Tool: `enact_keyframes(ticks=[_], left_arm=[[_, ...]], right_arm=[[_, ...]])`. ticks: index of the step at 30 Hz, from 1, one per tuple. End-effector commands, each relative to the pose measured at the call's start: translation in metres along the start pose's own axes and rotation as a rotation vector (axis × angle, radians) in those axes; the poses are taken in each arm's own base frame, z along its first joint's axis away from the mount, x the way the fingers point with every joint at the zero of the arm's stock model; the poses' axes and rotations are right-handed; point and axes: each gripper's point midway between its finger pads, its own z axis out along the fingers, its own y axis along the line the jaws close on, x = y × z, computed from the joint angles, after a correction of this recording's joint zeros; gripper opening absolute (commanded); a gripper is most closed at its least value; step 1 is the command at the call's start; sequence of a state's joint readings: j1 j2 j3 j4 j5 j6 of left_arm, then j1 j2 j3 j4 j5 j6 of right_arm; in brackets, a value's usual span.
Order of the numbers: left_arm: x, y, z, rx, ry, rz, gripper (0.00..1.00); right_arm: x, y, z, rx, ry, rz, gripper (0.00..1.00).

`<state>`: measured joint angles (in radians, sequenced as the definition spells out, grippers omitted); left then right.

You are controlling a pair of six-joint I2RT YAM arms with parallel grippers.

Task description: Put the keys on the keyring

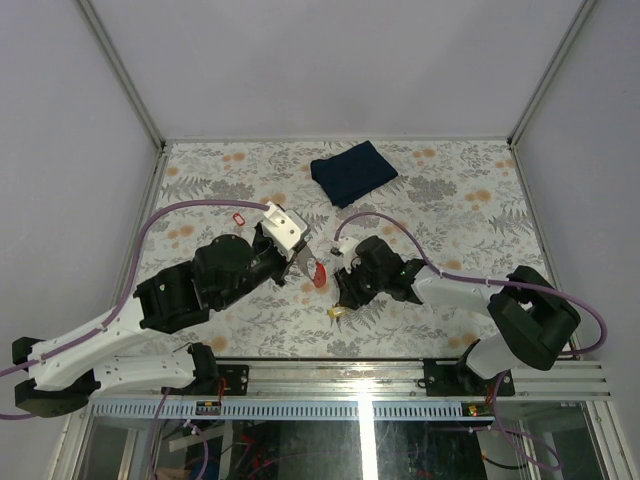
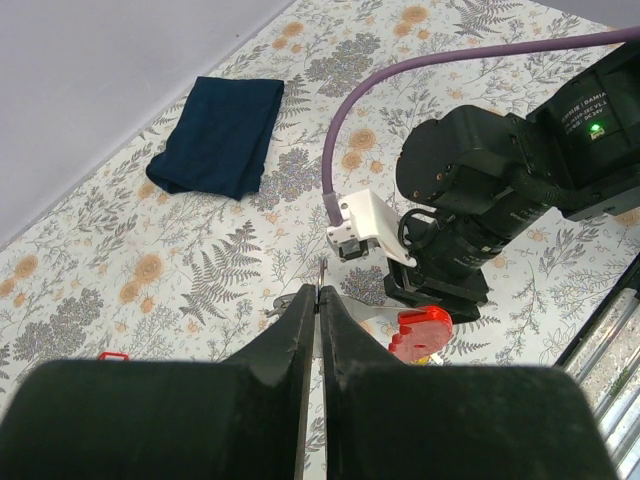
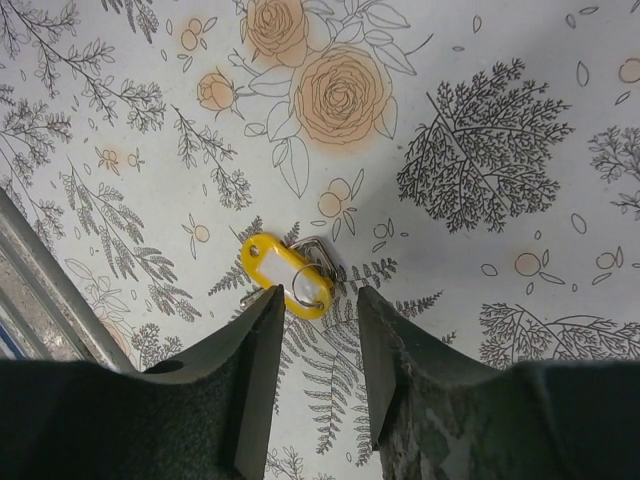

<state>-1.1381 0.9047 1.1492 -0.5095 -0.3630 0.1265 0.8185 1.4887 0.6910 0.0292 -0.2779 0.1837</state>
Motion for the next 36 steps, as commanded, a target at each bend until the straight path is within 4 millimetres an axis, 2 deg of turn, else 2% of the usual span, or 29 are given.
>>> enact_keyframes(ticks=[1, 8, 14, 20, 24, 36], left_arm=[[-0.024, 0.004, -0.004, -0.012, -0.077, -0.038, 0.00], [-0.036, 0.016, -0.018, -0.055, -0.111, -0.087, 0.00], [-0.040, 0.018, -0.028, -0.051, -0.118, -0.129, 0.00], [-0.035, 0.015, -0.026, -0.044, -0.096, -0.143, 0.00], [-0.036, 0.014, -0.023, -0.043, -0.087, -0.139, 0.00], [-0.036, 0.012, -0.017, -0.039, -0.075, -0.126, 0.00]], right_arm=[[-0.018, 0.001, 0.000, 0.024, -0.011, -0.028, 0.43], [-0.020, -0.001, 0.000, 0.084, 0.040, -0.089, 0.42], [-0.017, -0.003, -0.001, 0.135, 0.088, -0.165, 0.42], [-0.007, -0.006, 0.002, 0.155, 0.135, -0.207, 0.42], [-0.003, -0.001, 0.006, 0.132, 0.154, -0.225, 0.41], [-0.008, 0.014, 0.010, 0.080, 0.135, -0.261, 0.40]])
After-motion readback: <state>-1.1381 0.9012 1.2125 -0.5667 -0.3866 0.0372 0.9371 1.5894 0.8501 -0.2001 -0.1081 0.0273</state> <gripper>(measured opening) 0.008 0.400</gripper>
